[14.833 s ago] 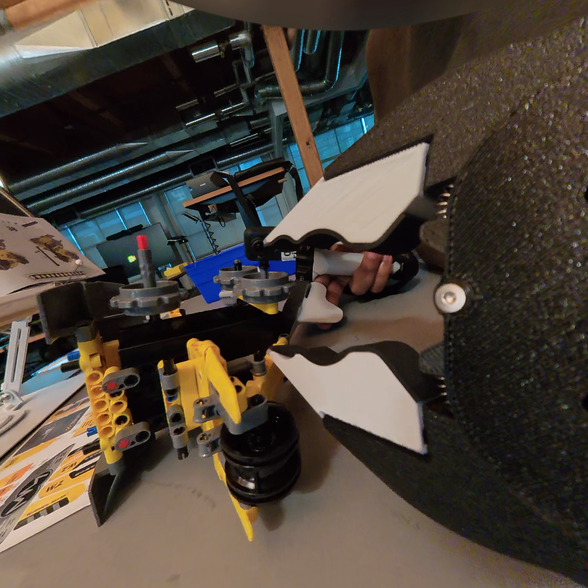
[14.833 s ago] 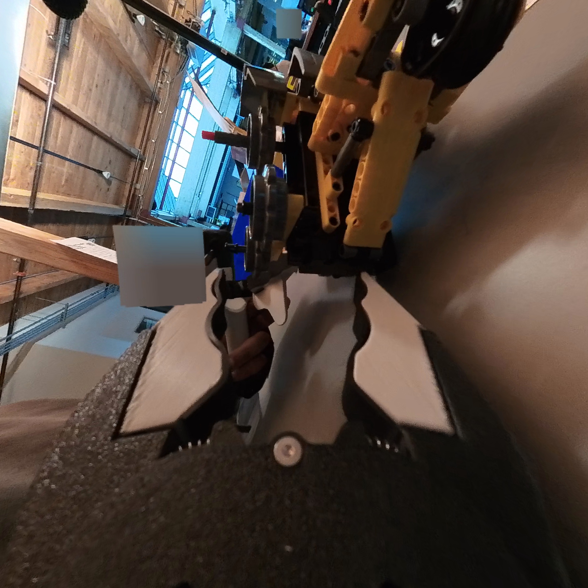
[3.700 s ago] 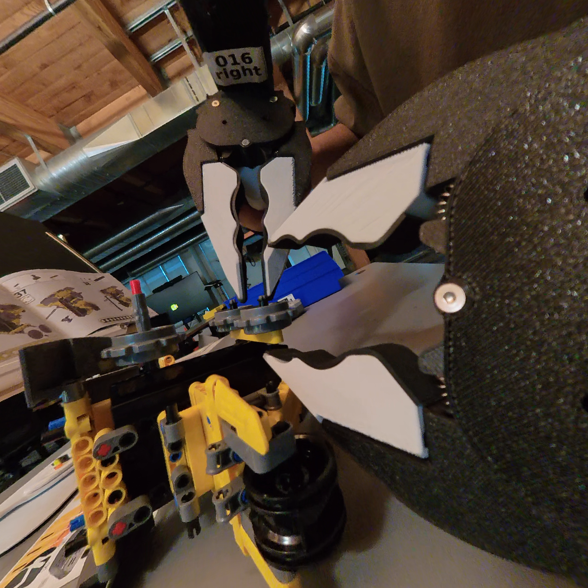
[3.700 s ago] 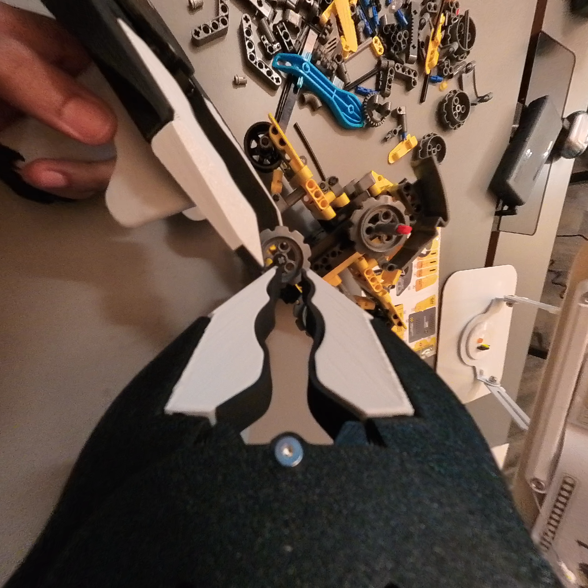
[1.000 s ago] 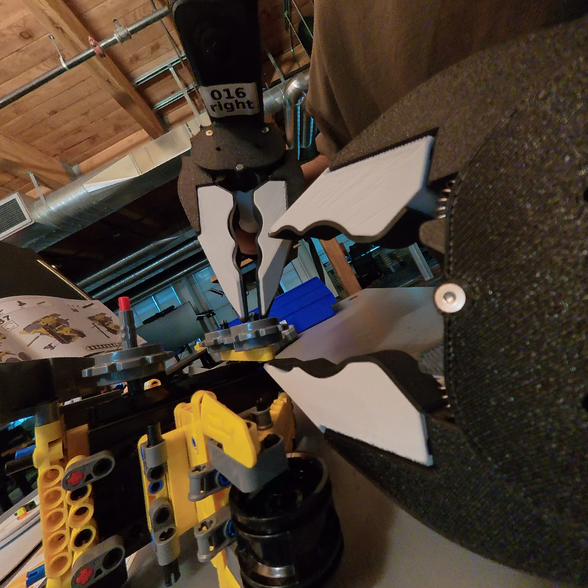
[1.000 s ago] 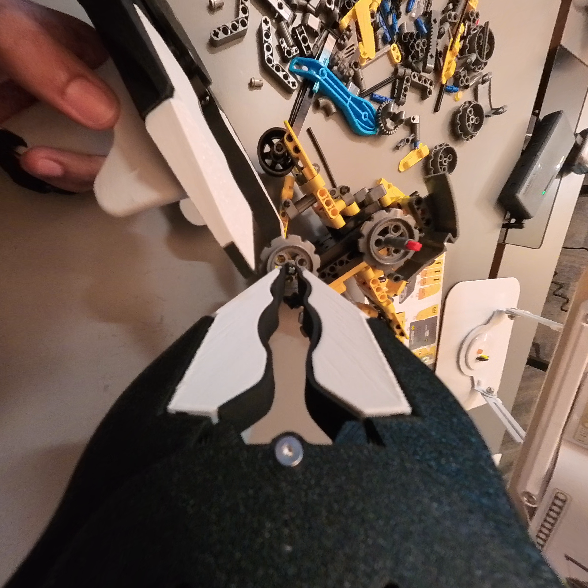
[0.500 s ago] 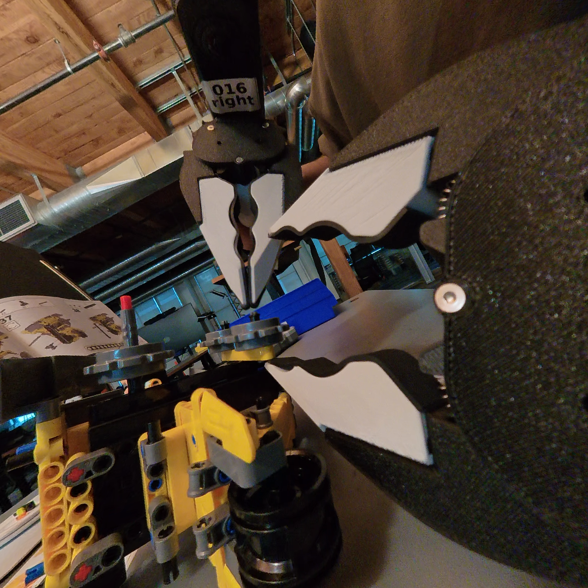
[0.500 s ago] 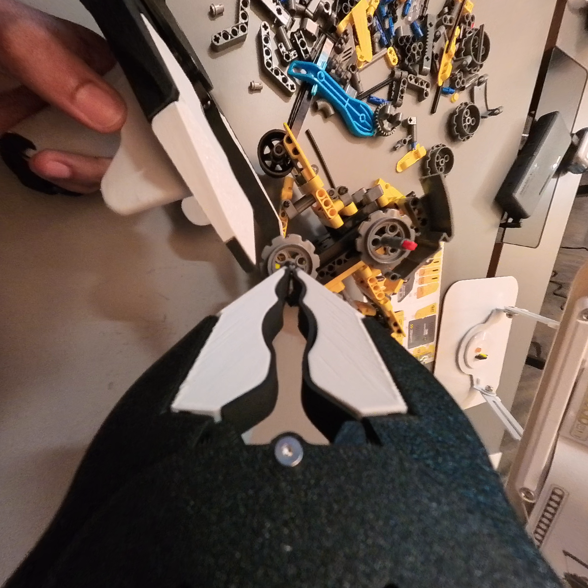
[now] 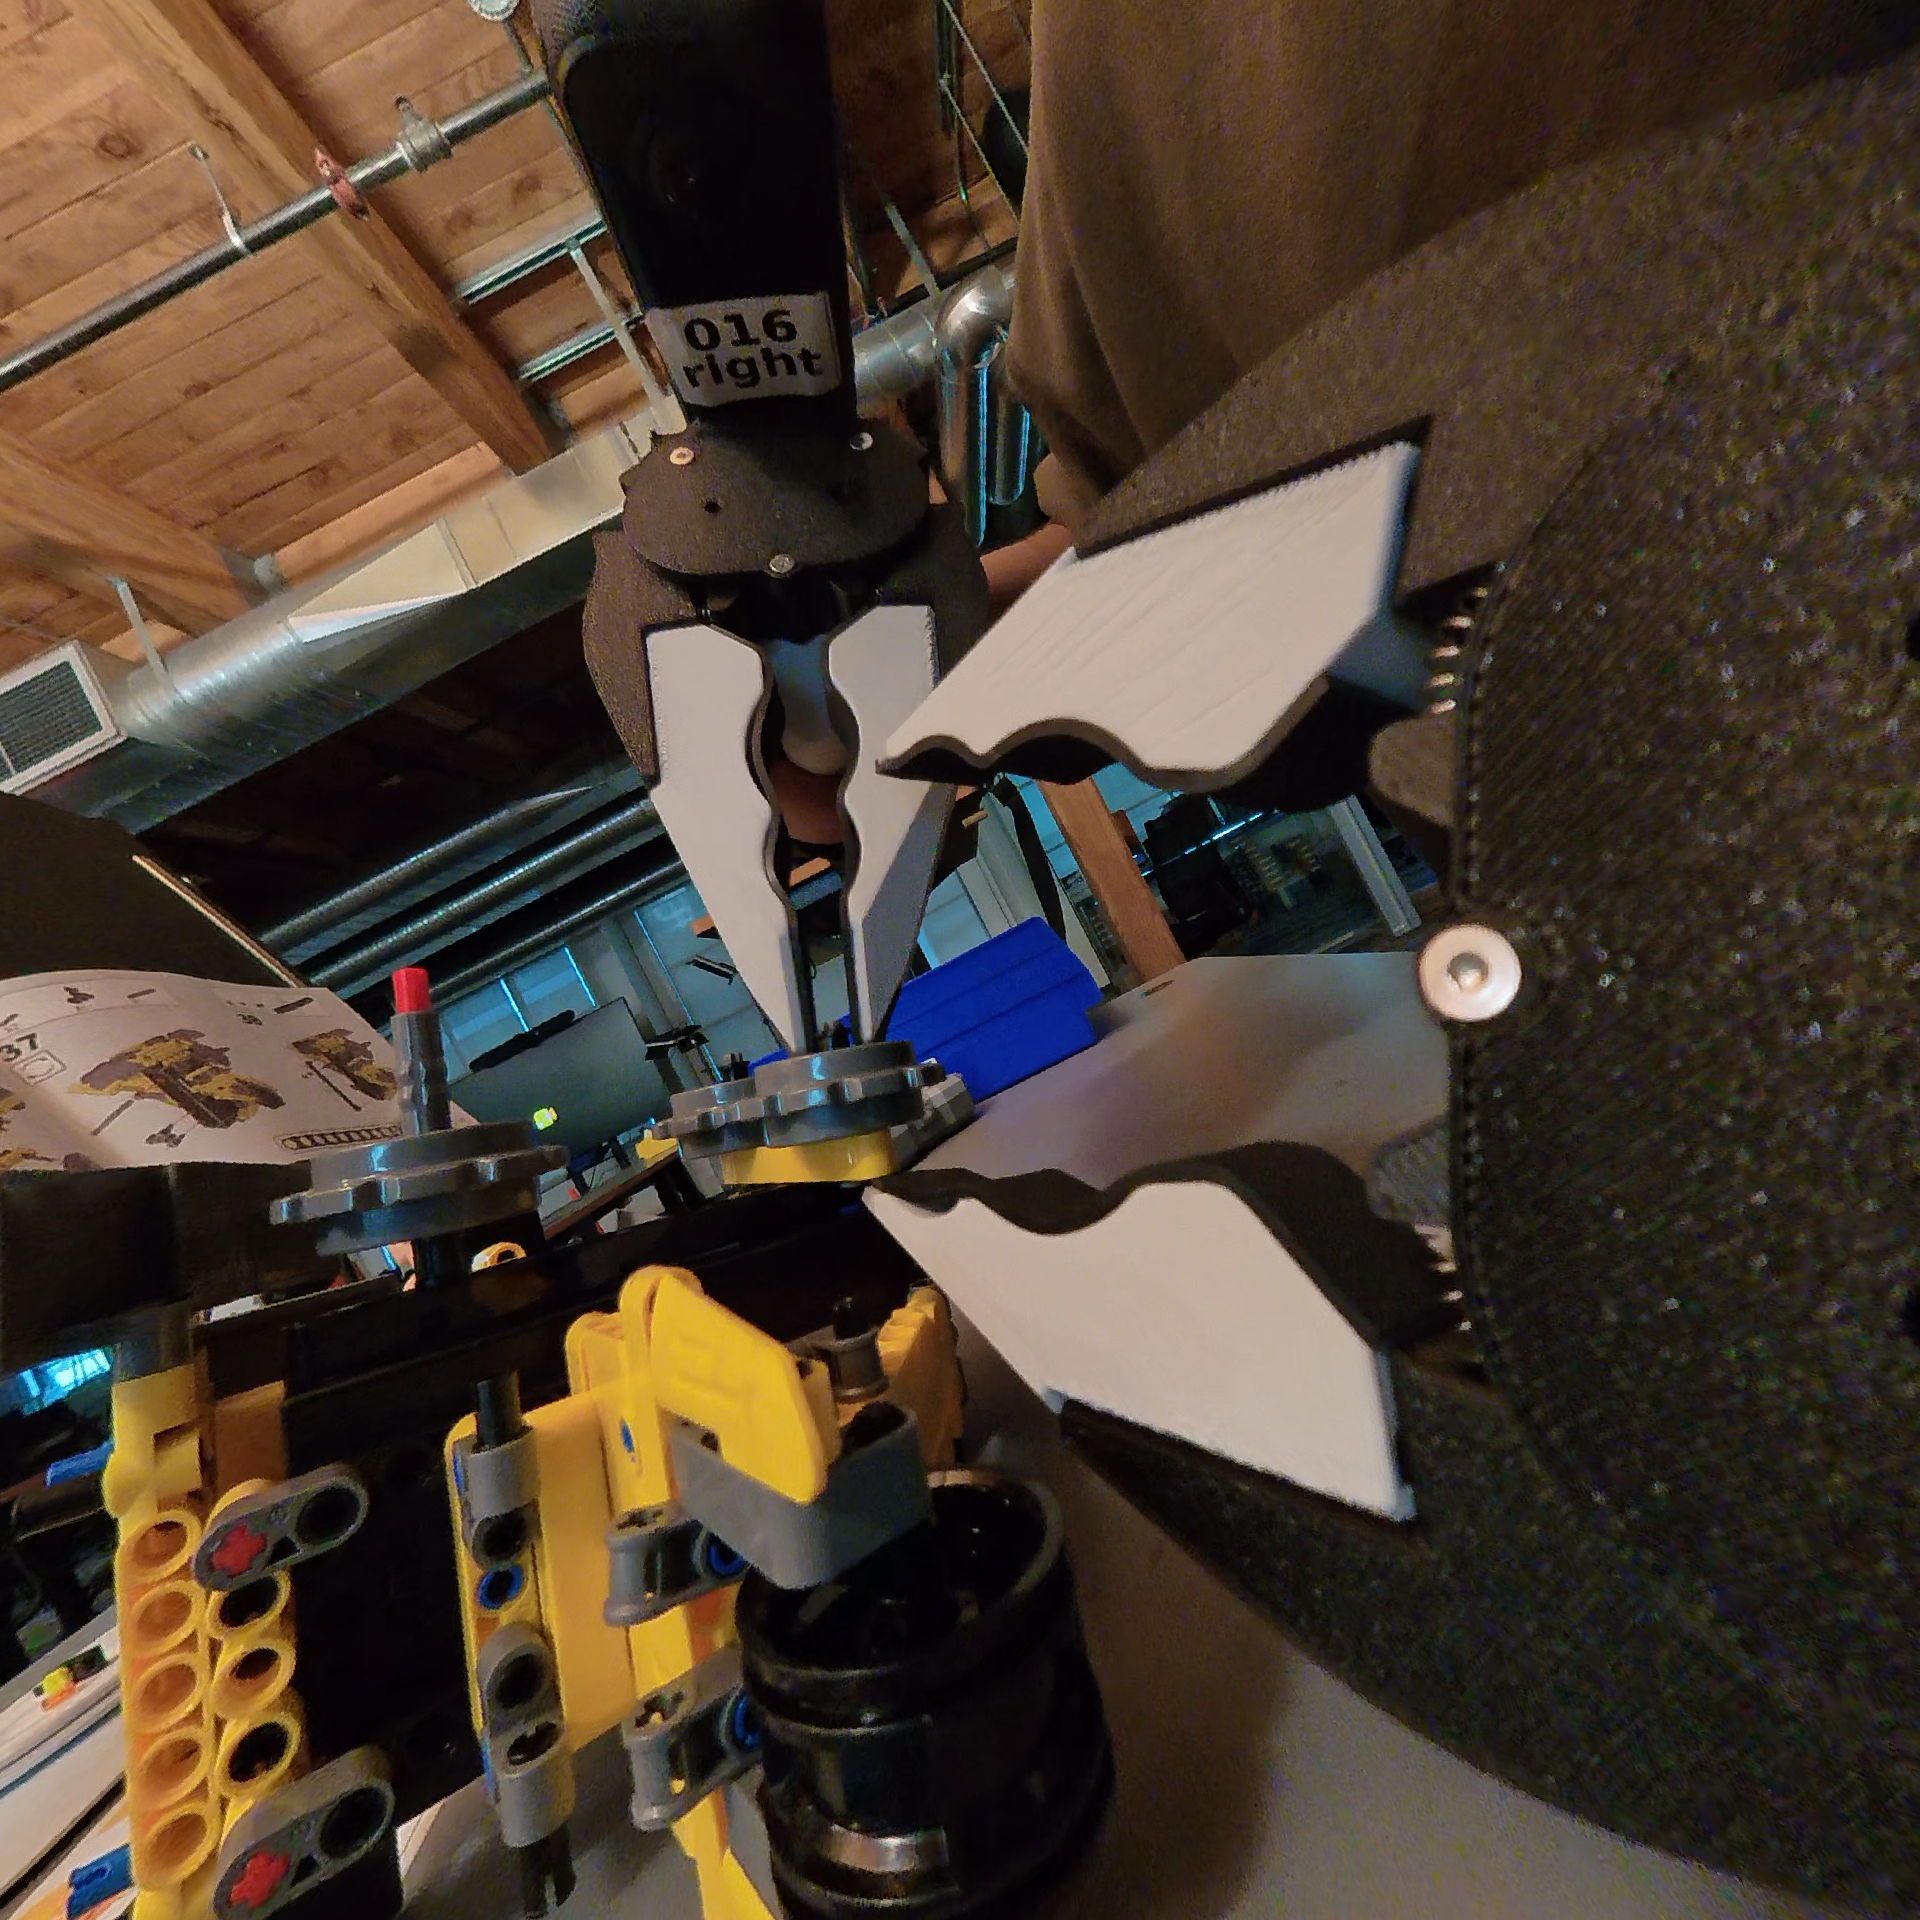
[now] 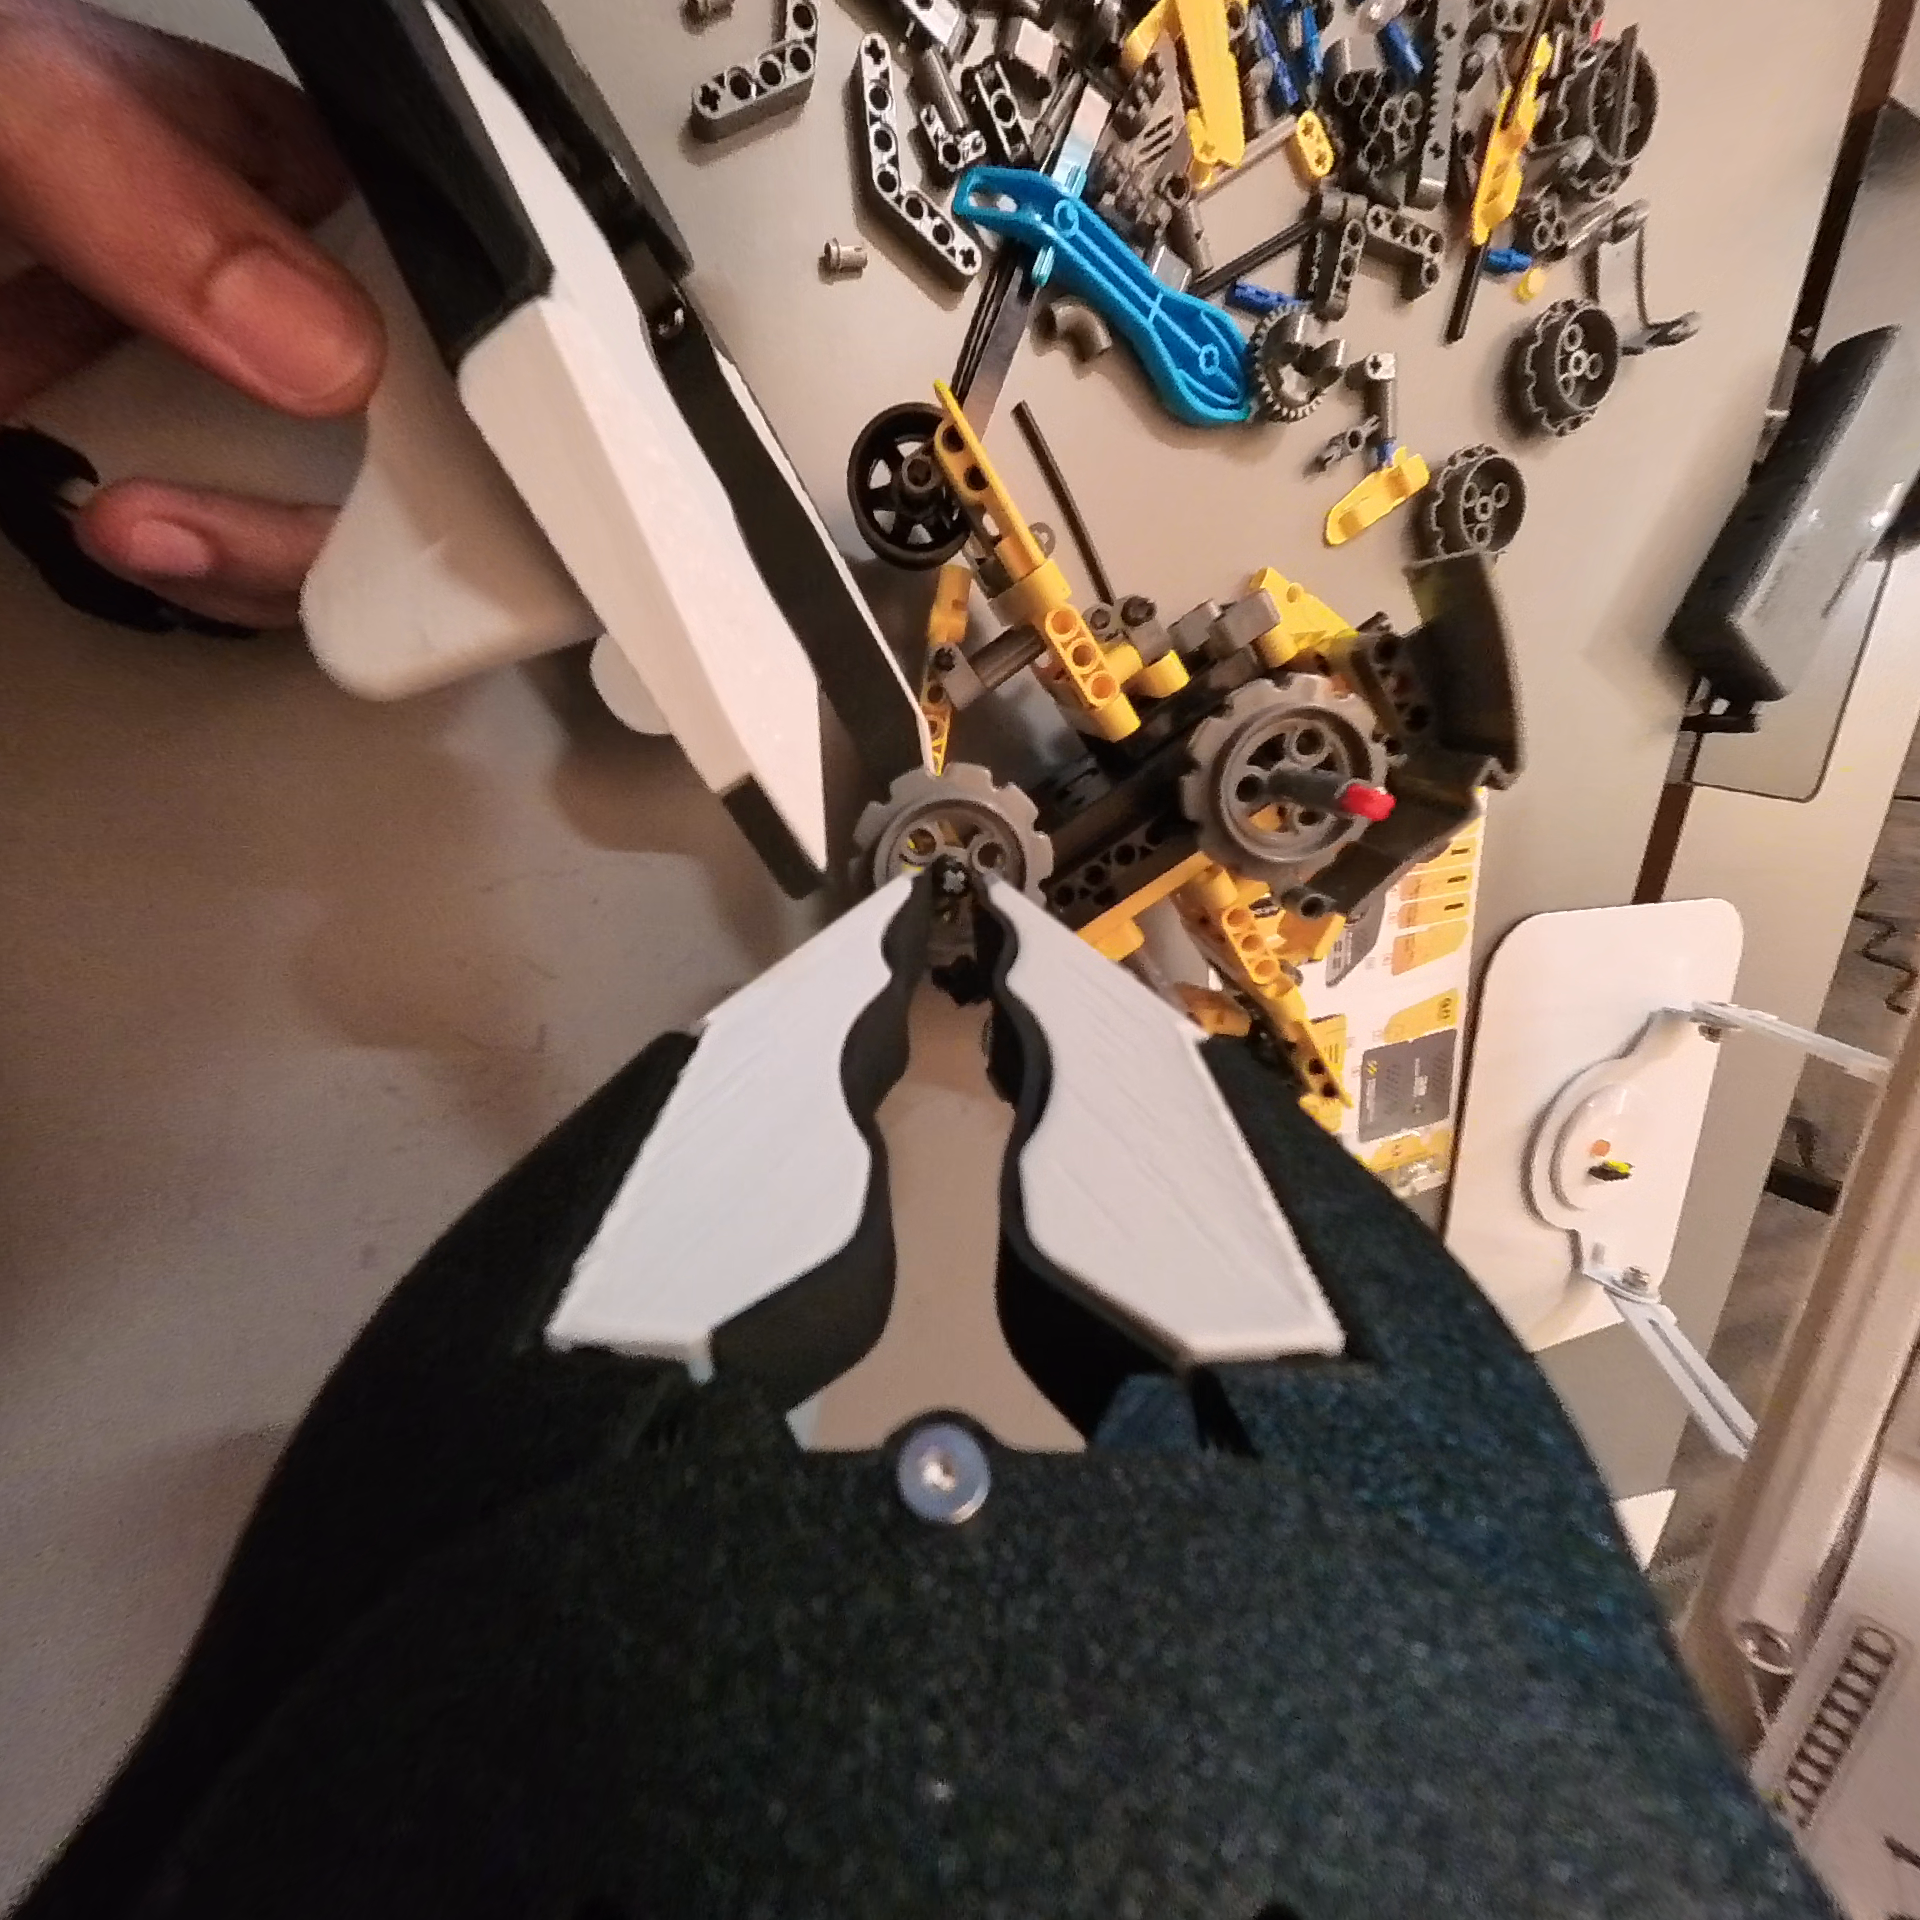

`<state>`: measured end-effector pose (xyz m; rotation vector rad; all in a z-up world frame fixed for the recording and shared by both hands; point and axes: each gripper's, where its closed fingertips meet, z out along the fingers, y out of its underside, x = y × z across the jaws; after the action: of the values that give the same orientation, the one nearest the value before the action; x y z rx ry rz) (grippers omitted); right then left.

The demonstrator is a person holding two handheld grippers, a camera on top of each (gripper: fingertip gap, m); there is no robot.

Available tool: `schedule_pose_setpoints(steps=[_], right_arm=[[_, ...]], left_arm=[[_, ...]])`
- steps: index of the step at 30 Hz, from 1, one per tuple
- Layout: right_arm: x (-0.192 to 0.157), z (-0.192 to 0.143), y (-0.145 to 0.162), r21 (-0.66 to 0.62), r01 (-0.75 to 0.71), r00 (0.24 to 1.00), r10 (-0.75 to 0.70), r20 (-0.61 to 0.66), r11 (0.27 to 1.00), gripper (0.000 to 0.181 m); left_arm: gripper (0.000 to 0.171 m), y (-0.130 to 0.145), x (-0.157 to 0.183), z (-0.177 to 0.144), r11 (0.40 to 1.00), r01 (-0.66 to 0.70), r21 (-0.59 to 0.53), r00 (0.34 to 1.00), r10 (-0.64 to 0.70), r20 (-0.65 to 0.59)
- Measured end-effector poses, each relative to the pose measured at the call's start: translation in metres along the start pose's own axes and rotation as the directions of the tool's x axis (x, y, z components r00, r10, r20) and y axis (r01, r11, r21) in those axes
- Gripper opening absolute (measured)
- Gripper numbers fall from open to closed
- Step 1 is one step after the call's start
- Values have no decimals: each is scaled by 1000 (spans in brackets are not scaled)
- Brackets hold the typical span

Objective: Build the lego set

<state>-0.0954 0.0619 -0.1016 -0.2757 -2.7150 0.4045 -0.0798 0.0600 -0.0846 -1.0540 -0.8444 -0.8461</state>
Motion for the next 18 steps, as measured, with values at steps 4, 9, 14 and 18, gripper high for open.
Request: schedule_pose_setpoints(steps=[4, 9, 14, 18], right_arm=[[1, -2, -1, 1, 12, 1000, -12, -13, 1000, 6], [1, -2, 0, -1, 6, 1000, -6, -17, 1000, 6], [1, -2, 0, 1, 2, 1000, -2, -13, 1000, 6], [1, -4, -5, 19, -4, 1000, 4, -8, 1000, 13]], left_arm=[[72, 0, 0, 0, 1000, 5, 2, 1000, -5, -4], [72, 0, 0, 0, 1000, 6, 1, 1000, -6, -7], [72, 0, 0, 0, 1000, 7, 3, 1000, -7, -6], [72, 0, 0, 0, 1000, 11, 4, 1000, -11, -8]])
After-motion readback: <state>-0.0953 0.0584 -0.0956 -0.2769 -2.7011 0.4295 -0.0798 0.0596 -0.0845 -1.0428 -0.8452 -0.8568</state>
